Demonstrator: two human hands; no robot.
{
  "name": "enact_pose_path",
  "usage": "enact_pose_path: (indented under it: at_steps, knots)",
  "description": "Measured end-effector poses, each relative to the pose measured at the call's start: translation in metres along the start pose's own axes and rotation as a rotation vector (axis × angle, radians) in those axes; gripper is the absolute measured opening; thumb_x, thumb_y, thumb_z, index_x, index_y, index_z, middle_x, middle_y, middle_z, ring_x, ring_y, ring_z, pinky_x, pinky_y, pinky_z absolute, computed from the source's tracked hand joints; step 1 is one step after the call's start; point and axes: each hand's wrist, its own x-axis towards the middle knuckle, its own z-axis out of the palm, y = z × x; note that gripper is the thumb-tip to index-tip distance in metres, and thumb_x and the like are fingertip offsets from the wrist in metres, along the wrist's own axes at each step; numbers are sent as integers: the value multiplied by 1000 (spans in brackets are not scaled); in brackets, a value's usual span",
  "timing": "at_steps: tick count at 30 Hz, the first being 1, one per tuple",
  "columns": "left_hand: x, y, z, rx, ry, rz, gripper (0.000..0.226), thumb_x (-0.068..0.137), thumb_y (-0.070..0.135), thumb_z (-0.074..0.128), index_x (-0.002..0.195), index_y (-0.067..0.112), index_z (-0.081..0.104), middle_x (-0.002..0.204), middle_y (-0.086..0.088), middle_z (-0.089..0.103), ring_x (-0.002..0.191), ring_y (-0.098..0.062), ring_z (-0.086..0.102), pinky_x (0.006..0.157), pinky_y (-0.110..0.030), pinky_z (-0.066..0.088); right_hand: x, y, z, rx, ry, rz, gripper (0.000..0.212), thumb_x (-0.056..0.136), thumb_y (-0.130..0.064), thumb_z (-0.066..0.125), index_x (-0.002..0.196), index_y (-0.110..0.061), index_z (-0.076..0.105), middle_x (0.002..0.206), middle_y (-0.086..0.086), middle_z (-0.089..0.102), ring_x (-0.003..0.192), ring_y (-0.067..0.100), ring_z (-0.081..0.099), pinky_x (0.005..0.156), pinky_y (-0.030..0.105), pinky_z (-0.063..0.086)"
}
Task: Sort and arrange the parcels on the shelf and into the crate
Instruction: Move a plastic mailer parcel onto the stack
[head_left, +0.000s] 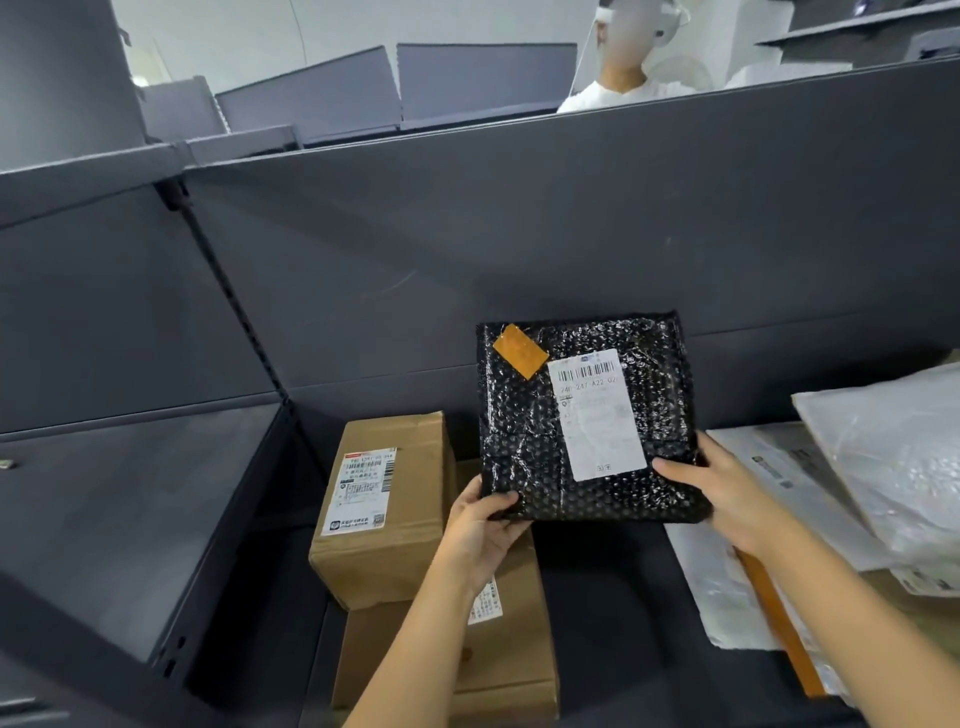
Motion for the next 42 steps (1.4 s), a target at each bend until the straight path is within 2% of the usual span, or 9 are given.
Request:
enact_pose_path:
  at_steps: [4,8,12,23,25,28,32,37,42]
  knots:
    - [-1,7,6,148,-3,-14,27,86,-12,52,96,10,64,92,-9,75,82,-24,73,68,-36,60,1,-8,-6,-25,-32,-15,43,68,-10,72,106,-28,63,104,-5,74,95,15,70,78,33,52]
    - [-2,21,13,171,59,24,23,88,4,61,111,8,61,112,-12,69,105,-27,65,73,-40,59,4,-7,-2,-4,-36,1,39,70,-10,72,102,-31,65,97,-9,75,85,11,72,70,29,53]
    - [-9,35,11,237,127,126,12,91,5,58,102,10,59,92,-4,75,92,-20,67,69,-35,59,9,-3,18,31,-60,31,39,80,-4,66,109,-30,62,98,-8,75,87,13,70,69,29,53]
    - [-59,114,-90,429,590,432,25,90,10,58,114,9,65,105,-6,71,97,-23,66,89,-39,52,32,27,175,-43,-294,214,44,82,-15,72,123,-23,57,113,-1,69,98,18,68,83,37,56]
    - [-67,121,-110,448,681,410,37,90,11,59,127,10,58,112,-6,67,98,-19,64,82,-32,51,32,35,200,-129,-278,241,52,82,-22,72,129,-20,49,132,0,56,107,19,60,95,41,49]
    - [-74,120,-133,423,732,316,40,89,11,59,129,13,57,116,-8,65,95,-18,61,72,-27,47,31,47,223,-204,-251,290,68,85,-25,69,143,-23,32,129,-4,47,108,16,51,84,33,47]
    - [-71,112,-145,323,741,197,48,90,10,58,137,12,49,126,-13,60,111,-29,58,88,-37,49,35,66,226,-197,-210,332,50,85,-15,67,130,-18,45,111,2,61,103,25,60,92,45,49]
    - [-66,110,-144,331,696,177,41,91,9,57,131,13,51,101,-3,64,93,-19,61,73,-33,52,36,72,218,-191,-155,334,42,84,-13,69,122,-18,51,110,7,64,101,28,62,93,45,50]
    - [-61,97,-127,391,603,118,29,90,14,59,118,21,54,105,-3,64,98,-20,62,71,-35,54,34,67,187,-200,-101,325,41,82,-12,70,120,-17,55,111,7,64,100,26,63,87,42,53]
